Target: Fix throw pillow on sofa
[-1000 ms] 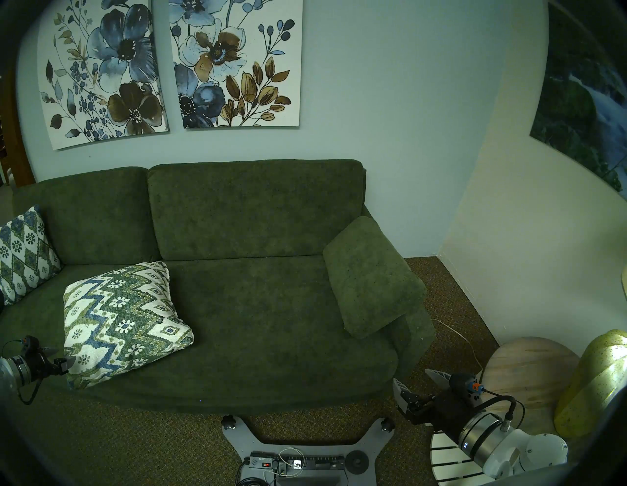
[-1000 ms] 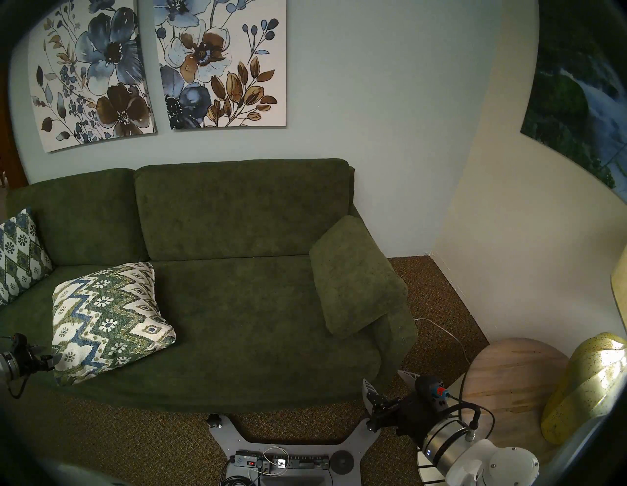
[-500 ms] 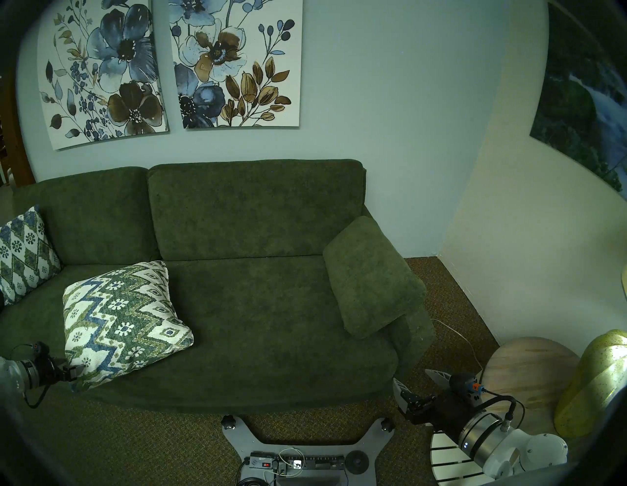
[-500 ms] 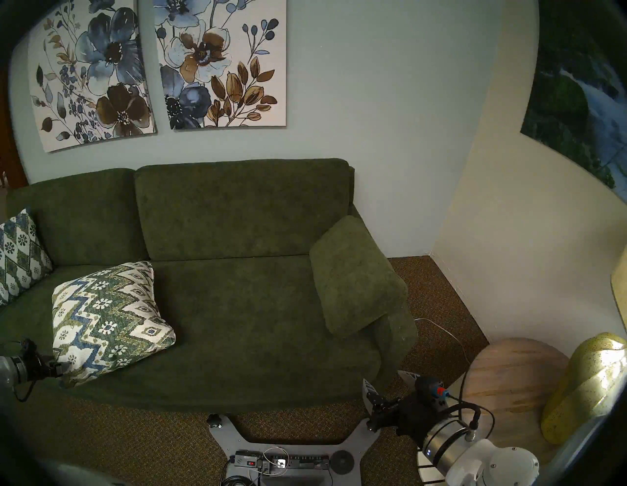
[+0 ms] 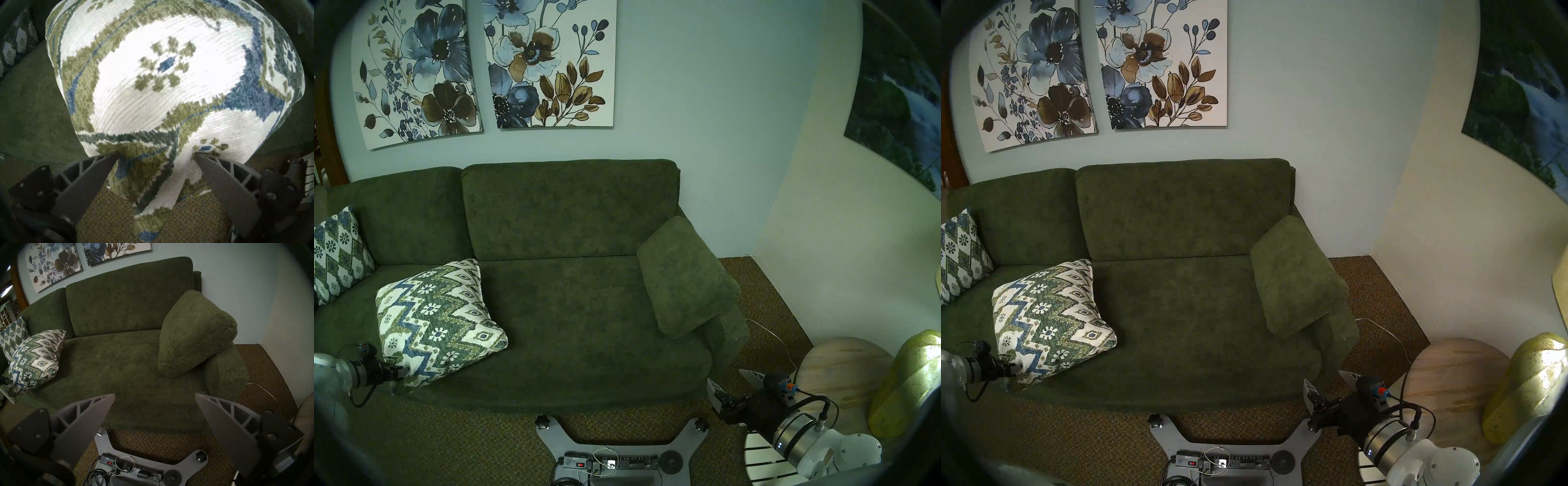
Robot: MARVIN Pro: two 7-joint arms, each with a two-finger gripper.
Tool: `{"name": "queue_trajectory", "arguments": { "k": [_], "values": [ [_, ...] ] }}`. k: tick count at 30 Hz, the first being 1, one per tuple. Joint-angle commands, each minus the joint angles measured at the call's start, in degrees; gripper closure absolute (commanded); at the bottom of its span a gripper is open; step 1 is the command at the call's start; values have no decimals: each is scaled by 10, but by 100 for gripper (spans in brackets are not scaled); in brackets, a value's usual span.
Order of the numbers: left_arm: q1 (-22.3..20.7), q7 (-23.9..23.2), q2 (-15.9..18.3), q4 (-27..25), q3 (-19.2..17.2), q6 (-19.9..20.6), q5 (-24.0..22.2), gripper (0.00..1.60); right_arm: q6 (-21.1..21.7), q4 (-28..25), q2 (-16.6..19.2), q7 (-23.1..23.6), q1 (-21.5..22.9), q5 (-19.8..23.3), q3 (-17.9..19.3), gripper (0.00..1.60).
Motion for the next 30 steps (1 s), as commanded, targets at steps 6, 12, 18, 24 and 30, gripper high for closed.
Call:
{"name": "queue_trajectory", "arguments": {
  "k": [6,12,18,24,30],
  "values": [
    [-75,33,-41,-2,21,23,17,91,-1,-5,0,1,1,0,0,0],
    [-86,48,-52,13,21,9,20,160,-1,-5,0,2,1,0,0,0],
    [-94,11,-46,20,3,-8,2,160,-1,-5,0,2,1,0,0,0],
    [-105,-43,-31,-3,-33,-12,-35,160,-1,-5,-1,2,1,-1,0,0],
    [-139,-95,-12,-39,-59,-3,-56,160,-1,-4,-1,2,2,-1,0,0]
  ]
}}
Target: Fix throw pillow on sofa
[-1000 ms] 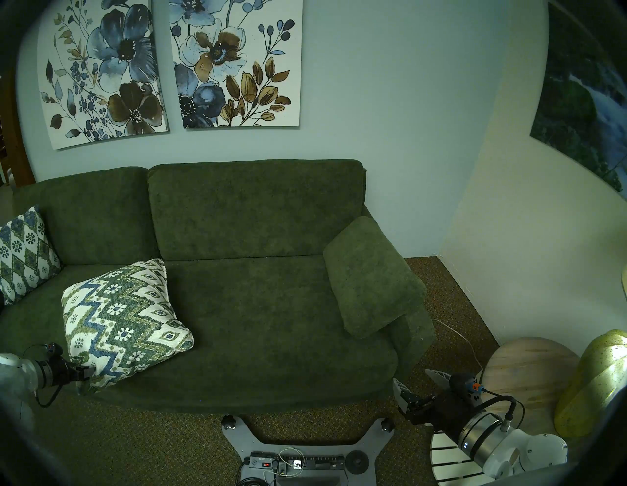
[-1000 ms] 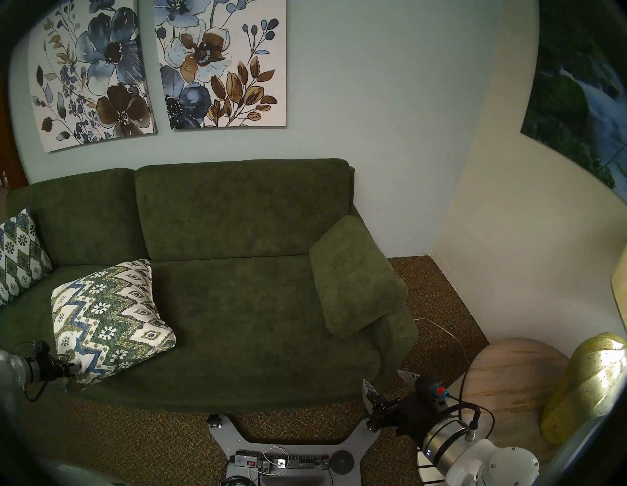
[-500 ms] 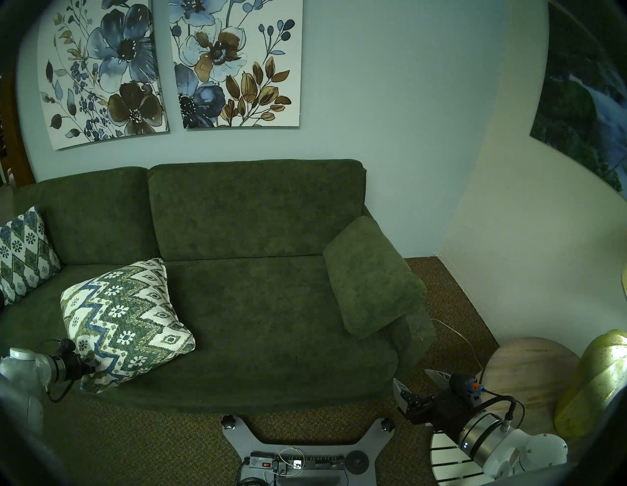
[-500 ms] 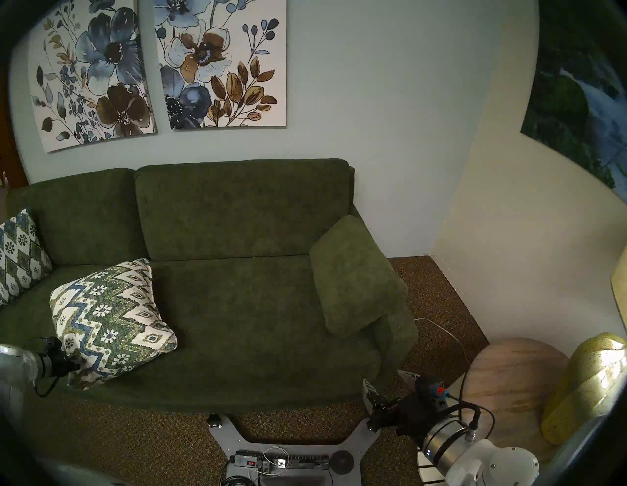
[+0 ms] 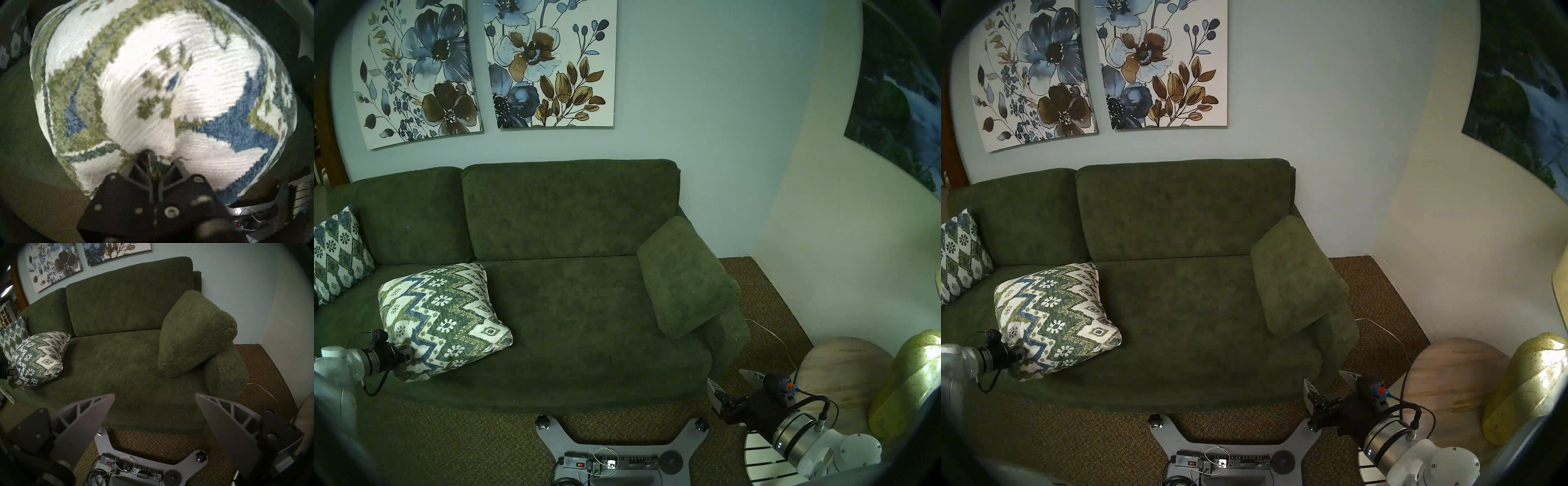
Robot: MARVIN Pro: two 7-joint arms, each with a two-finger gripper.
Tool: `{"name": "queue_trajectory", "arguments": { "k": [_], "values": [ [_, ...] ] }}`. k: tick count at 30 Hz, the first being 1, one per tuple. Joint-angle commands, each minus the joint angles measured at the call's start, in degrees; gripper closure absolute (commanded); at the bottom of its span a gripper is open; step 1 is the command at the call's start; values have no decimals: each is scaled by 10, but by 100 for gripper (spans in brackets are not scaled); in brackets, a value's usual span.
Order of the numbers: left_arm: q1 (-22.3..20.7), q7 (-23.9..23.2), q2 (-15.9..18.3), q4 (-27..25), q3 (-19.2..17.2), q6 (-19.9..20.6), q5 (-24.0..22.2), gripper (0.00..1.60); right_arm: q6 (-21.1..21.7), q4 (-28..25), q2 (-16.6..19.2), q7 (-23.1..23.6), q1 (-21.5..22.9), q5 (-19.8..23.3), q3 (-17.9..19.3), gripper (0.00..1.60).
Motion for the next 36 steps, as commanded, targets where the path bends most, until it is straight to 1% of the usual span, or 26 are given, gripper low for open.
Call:
{"name": "queue_trajectory", "arguments": {
  "k": [1,5,6,7,9,11,12,13,16,17,18,20,22,23,26,27,28,31,32,35,36],
  "values": [
    [-62,-68,16,-64,-36,-1,-44,160,-1,-4,1,1,1,1,0,0],
    [-77,-102,23,-87,-53,5,-60,160,-1,-4,0,1,1,0,0,0],
    [-89,-123,22,-99,-55,12,-61,160,-1,-4,0,1,1,0,0,0],
    [-74,-109,23,-89,-62,5,-73,160,-1,-4,0,1,1,0,0,0],
    [-97,-144,19,-118,-62,20,-74,160,-1,-4,0,1,2,0,0,0],
    [-102,-158,14,-130,-65,27,-82,160,-1,-4,0,1,2,0,0,0],
    [-96,-156,11,-126,-67,26,-90,160,-1,-4,0,1,2,0,0,0],
    [-103,-174,8,-143,-66,36,-88,160,-1,-4,0,1,2,0,0,0],
    [-100,-203,-3,-168,-67,48,-100,160,-1,-4,0,2,2,0,0,0],
    [-103,-204,-7,-168,-65,52,-103,160,-1,-4,0,2,2,0,0,0],
    [-96,-222,-13,-185,-67,56,-107,160,-1,-4,0,2,2,0,0,0],
    [-96,-230,-26,-191,-63,61,-114,160,-1,-4,-1,2,2,0,0,0],
    [-82,-259,-38,-219,-65,70,-119,160,-1,-4,-1,2,2,-1,0,0],
    [-84,-259,-45,-218,-62,71,-122,160,-1,-4,-1,2,2,-1,0,0],
    [-78,-283,-56,-241,-63,82,-129,160,-1,-4,-1,2,2,-1,0,0],
    [-73,-297,-59,-257,-67,86,-132,160,-1,-4,-1,2,2,-1,0,0],
    [-79,-295,-62,-252,-66,85,-135,160,-1,-4,-1,2,2,-1,0,0],
    [-76,-311,-70,-279,-70,92,-138,160,-1,-4,-1,3,2,-1,0,0],
    [-78,-312,-73,-280,-69,94,-140,160,-1,-4,-1,3,2,-1,0,0],
    [-67,-312,-87,-312,-73,104,-141,160,-1,-5,-1,3,2,-1,0,0],
    [-69,-311,-92,-310,-71,107,-141,160,-1,-5,-1,3,2,-1,1,0]
  ]
}}
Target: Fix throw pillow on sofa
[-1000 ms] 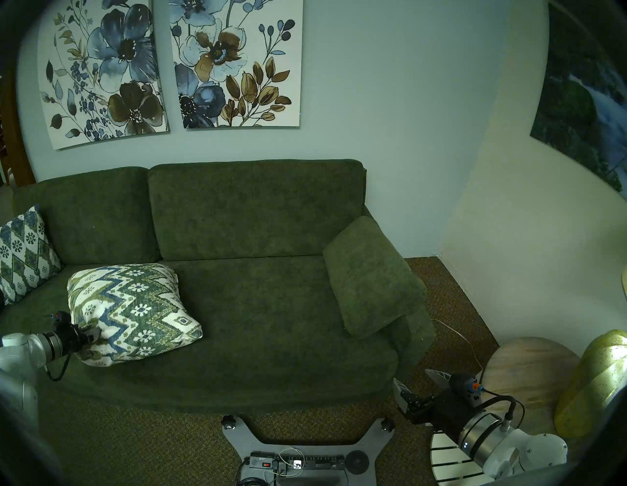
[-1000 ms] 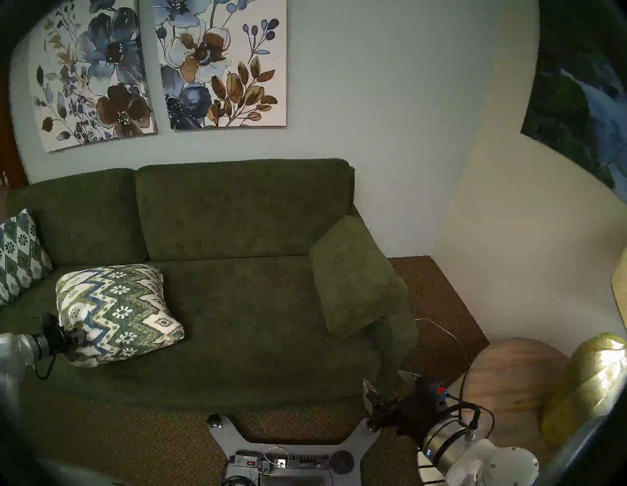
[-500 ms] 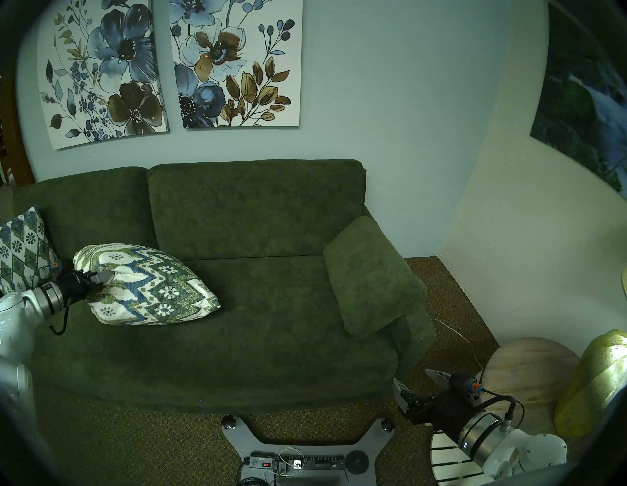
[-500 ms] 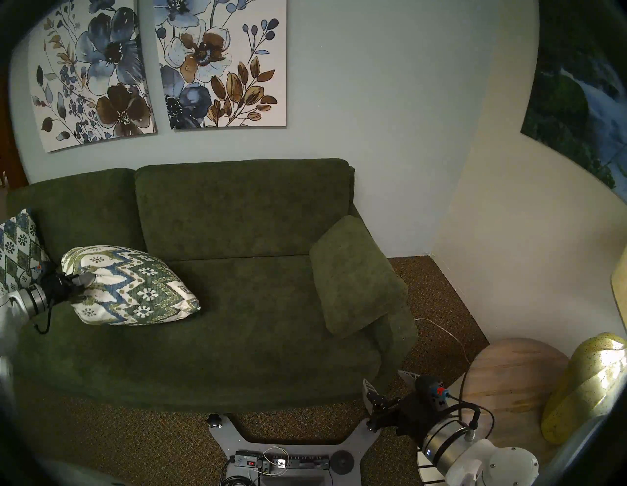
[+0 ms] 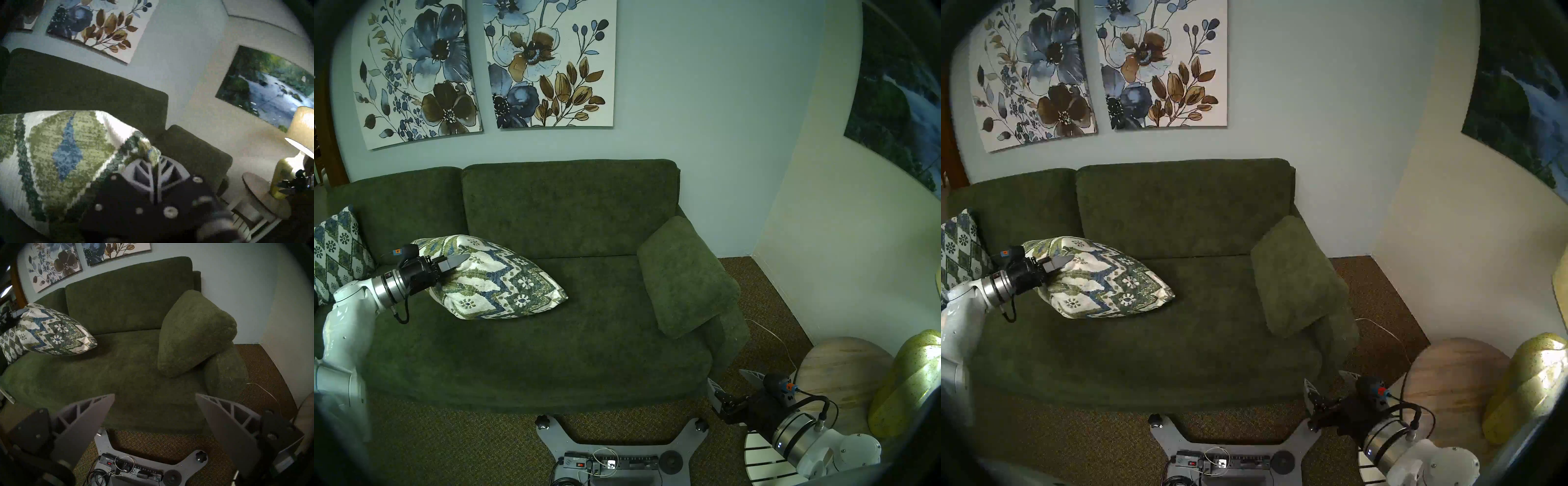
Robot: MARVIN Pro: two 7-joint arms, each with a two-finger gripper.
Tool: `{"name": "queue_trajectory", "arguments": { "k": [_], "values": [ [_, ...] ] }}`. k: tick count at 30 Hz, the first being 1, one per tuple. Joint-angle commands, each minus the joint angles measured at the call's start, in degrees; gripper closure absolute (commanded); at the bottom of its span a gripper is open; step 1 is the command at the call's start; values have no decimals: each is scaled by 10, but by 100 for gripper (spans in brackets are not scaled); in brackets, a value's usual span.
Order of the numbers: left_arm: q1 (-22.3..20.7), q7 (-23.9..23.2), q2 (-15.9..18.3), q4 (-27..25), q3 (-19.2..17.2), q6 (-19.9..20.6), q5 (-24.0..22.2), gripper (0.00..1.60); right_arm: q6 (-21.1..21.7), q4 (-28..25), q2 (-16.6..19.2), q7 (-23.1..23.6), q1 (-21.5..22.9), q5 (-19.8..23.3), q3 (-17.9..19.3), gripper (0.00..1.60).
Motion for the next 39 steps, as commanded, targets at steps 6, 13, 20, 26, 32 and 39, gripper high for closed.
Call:
{"name": "queue_trajectory", "arguments": {
  "k": [6,13,20,26,32,39],
  "values": [
    [23,17,-51,-106,-24,36,-31,160,-1,-7,0,2,0,1,0,0],
    [48,56,-67,-159,-44,55,-35,160,-1,-7,0,3,0,0,0,0],
    [37,59,-77,-214,-48,78,-41,160,-1,-6,0,3,0,0,1,0],
    [7,52,-79,-236,-44,93,-43,160,-1,-5,-1,3,1,0,1,0],
    [-13,53,-86,-286,-43,124,-46,160,-1,-5,-1,3,1,-1,1,0],
    [-20,67,-96,-327,-43,167,-48,160,-1,-5,-2,4,2,-1,1,0]
  ]
}}
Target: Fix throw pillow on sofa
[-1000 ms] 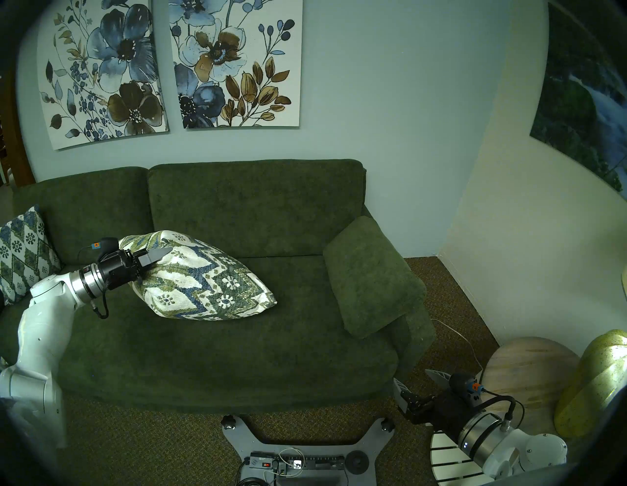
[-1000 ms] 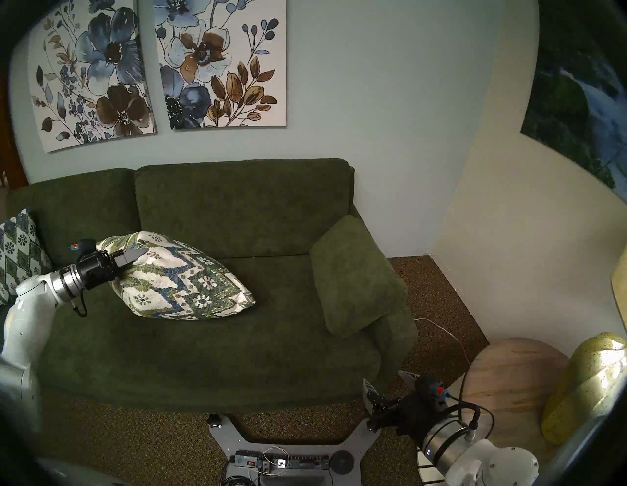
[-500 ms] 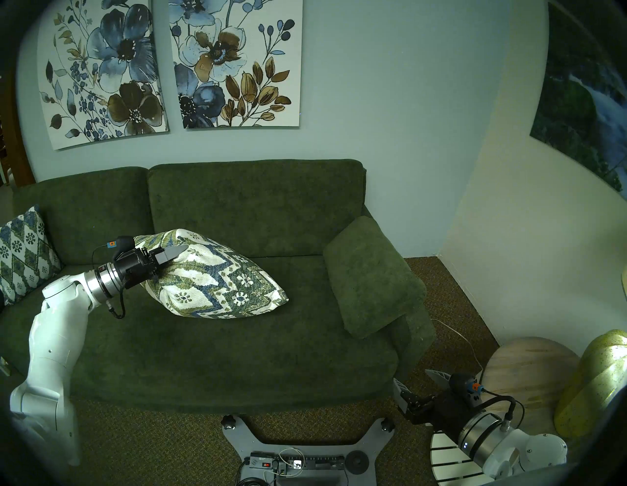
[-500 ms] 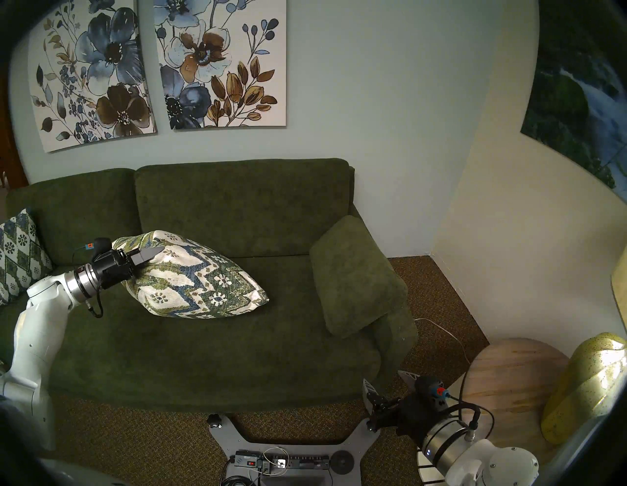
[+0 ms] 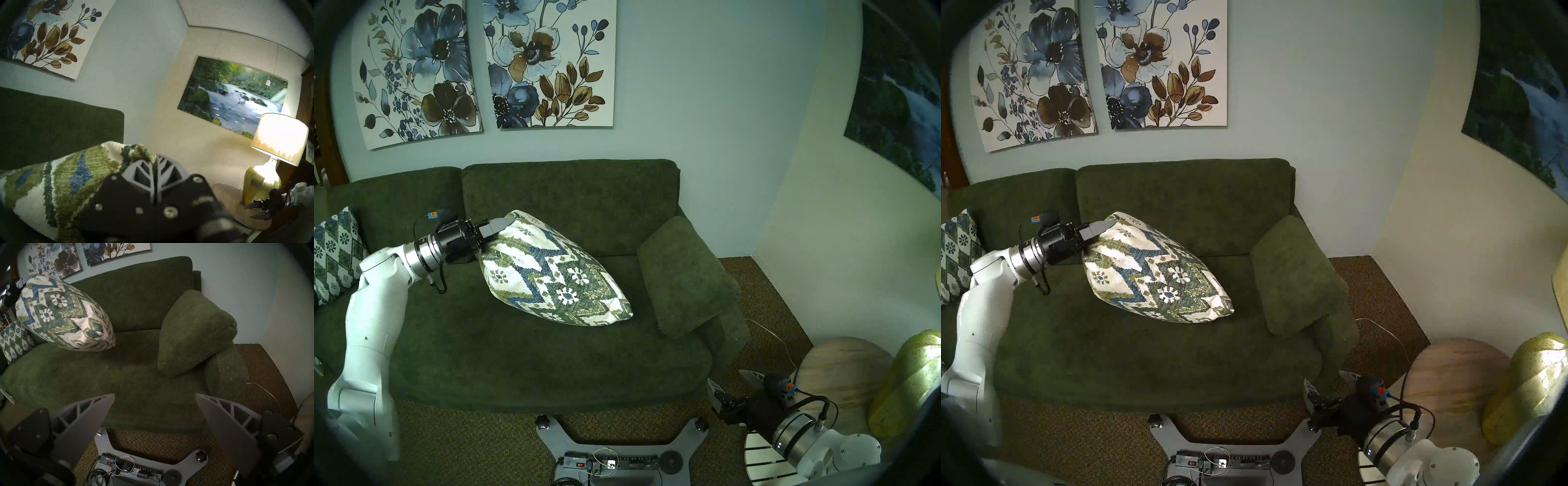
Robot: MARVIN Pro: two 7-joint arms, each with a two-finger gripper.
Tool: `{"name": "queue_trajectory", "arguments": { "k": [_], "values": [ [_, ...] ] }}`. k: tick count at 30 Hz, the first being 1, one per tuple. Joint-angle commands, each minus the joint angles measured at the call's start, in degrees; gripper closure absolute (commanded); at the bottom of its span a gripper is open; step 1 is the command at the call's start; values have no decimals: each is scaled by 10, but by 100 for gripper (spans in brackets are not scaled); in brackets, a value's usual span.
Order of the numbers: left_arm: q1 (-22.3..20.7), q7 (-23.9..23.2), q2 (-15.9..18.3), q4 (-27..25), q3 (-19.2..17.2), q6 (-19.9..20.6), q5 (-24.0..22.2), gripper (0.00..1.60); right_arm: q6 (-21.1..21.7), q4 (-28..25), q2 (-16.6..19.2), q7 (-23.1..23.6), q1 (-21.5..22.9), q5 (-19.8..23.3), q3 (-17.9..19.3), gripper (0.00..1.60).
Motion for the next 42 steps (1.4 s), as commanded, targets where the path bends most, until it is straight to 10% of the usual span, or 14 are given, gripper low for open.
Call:
{"name": "queue_trajectory", "arguments": {
  "k": [1,13,25,42],
  "values": [
    [-40,5,-8,-66,-12,43,-30,160,-1,-5,1,1,1,1,0,0],
    [64,154,-71,-140,-49,164,22,160,-1,-7,0,3,0,1,0,0],
    [85,296,-155,-153,-69,138,80,160,0,-8,-1,5,-1,0,1,0],
    [17,358,-182,-141,-24,125,88,160,0,-8,-3,6,0,-1,2,0]
  ]
}}
